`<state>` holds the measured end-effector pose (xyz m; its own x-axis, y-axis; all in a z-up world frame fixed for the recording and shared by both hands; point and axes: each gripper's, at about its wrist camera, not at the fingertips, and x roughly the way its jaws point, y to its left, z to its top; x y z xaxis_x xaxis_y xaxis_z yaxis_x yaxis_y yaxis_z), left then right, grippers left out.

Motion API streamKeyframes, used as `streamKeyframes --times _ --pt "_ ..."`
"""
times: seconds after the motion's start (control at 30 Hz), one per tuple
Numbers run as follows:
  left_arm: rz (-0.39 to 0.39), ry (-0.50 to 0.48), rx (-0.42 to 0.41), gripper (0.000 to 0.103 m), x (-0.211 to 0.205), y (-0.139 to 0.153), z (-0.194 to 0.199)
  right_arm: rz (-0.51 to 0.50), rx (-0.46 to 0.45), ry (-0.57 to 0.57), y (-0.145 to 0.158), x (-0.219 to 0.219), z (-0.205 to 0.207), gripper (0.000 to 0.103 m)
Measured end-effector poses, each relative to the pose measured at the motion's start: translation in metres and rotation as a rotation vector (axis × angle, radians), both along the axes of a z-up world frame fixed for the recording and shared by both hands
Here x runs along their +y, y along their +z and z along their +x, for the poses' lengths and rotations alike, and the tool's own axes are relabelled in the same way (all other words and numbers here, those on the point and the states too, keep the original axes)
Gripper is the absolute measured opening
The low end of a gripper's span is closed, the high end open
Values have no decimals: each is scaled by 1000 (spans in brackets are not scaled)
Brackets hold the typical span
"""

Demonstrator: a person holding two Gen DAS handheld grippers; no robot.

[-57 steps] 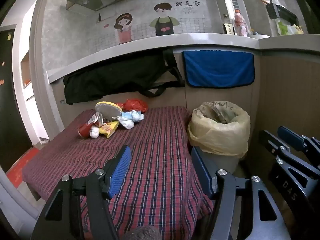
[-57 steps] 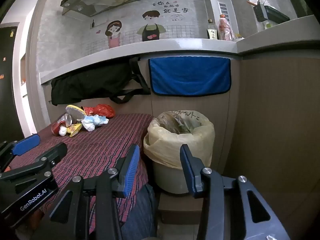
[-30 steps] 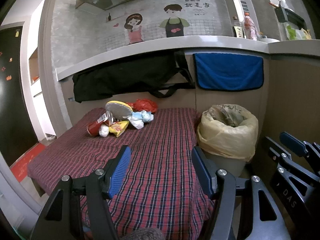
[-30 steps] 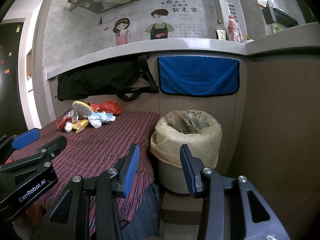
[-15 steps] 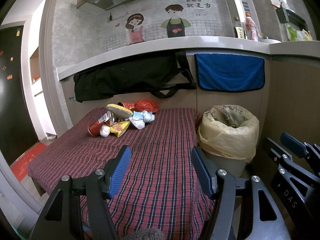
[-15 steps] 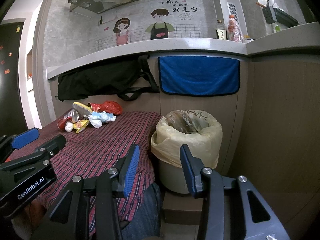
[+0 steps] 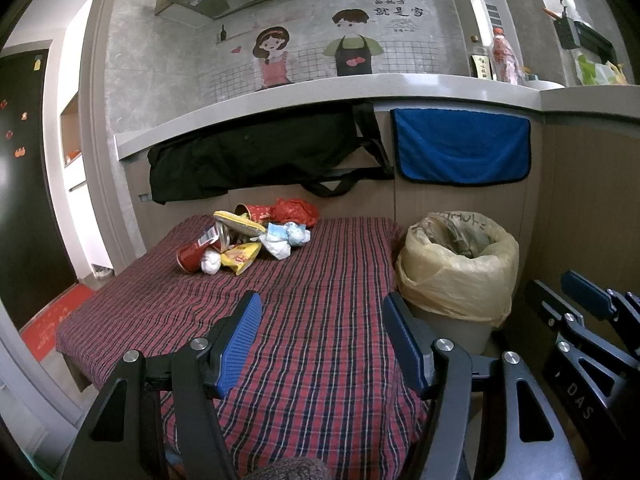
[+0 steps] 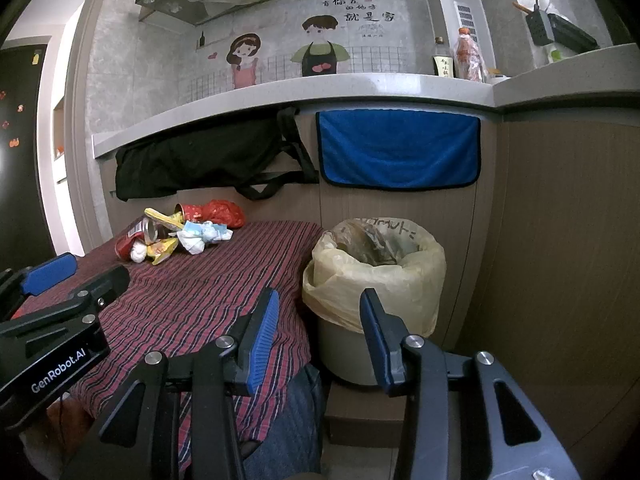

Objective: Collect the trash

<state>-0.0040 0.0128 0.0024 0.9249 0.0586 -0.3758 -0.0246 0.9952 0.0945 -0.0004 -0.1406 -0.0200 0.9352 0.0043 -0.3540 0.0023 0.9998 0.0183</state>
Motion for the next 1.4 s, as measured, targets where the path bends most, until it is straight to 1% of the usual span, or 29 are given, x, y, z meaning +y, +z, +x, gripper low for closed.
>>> streamKeyframes --times 1.4 --pt "-4 1 15 64 7 1 2 4 3 -11 -1 -7 2 40"
